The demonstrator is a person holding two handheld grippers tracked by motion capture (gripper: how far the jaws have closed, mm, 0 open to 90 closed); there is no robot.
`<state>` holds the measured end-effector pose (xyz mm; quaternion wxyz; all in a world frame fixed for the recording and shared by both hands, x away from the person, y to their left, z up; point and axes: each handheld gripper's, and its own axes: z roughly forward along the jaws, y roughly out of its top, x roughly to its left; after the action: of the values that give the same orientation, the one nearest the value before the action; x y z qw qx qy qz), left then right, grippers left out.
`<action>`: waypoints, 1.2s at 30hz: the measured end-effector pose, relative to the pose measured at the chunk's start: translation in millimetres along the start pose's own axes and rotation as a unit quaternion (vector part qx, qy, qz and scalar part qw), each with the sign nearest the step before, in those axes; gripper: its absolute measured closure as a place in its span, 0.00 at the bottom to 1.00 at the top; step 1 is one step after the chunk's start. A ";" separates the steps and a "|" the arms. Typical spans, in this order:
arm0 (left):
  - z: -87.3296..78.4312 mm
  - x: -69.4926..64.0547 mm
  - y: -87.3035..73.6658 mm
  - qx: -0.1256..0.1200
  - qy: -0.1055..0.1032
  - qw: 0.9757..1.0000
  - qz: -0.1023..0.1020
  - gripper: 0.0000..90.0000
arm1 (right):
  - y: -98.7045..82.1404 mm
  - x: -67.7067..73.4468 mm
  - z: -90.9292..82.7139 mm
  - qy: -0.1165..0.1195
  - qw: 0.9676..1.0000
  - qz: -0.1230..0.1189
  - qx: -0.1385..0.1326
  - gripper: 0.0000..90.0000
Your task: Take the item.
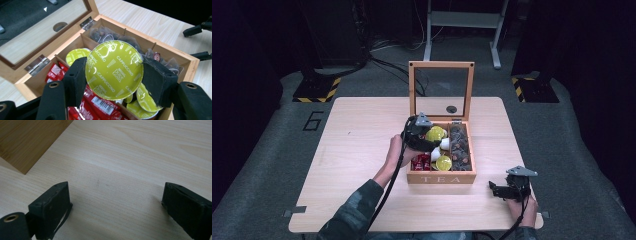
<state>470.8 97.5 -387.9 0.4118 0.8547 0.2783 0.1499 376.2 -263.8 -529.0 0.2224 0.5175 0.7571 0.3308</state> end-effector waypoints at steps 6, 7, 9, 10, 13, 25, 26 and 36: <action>-15.6 7.4 -4.2 -0.007 0.008 1.000 -0.006 0.43 | 0.0 0.0 0.0 0.000 1.000 0.000 0.000 0.08; -17.2 8.2 -5.2 -0.010 0.010 1.000 -0.008 0.43 | 0.0 0.0 0.0 0.000 1.000 0.000 0.000 0.08; -19.5 9.2 -5.9 -0.009 0.011 1.000 -0.009 0.43 | 0.0 0.0 0.0 0.000 1.000 0.000 0.000 0.08; -21.5 10.7 -6.8 -0.010 0.013 1.000 -0.008 0.43 | 0.0 0.0 0.0 0.000 1.000 0.000 0.000 0.08; -27.1 13.8 -10.4 -0.016 0.019 1.000 -0.015 0.43 | -0.1 0.1 -0.1 0.000 1.000 0.000 0.000 0.08; -48.1 26.1 -24.2 -0.031 0.036 0.998 -0.028 0.43 | -0.1 0.4 -0.2 -0.001 1.000 0.002 -0.001 0.09; -48.1 26.1 -24.2 -0.031 0.036 0.998 -0.028 0.43 | -0.1 0.4 -0.2 -0.001 1.000 0.002 -0.001 0.09; -67.9 37.5 -36.0 -0.042 0.067 0.996 -0.039 0.43 | -0.2 0.2 -0.3 -0.001 1.000 -0.001 -0.001 0.09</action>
<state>455.2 180.4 -373.4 0.4336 0.8129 0.3319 0.2025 375.8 -263.7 -528.9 0.2239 0.5170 0.7571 0.3309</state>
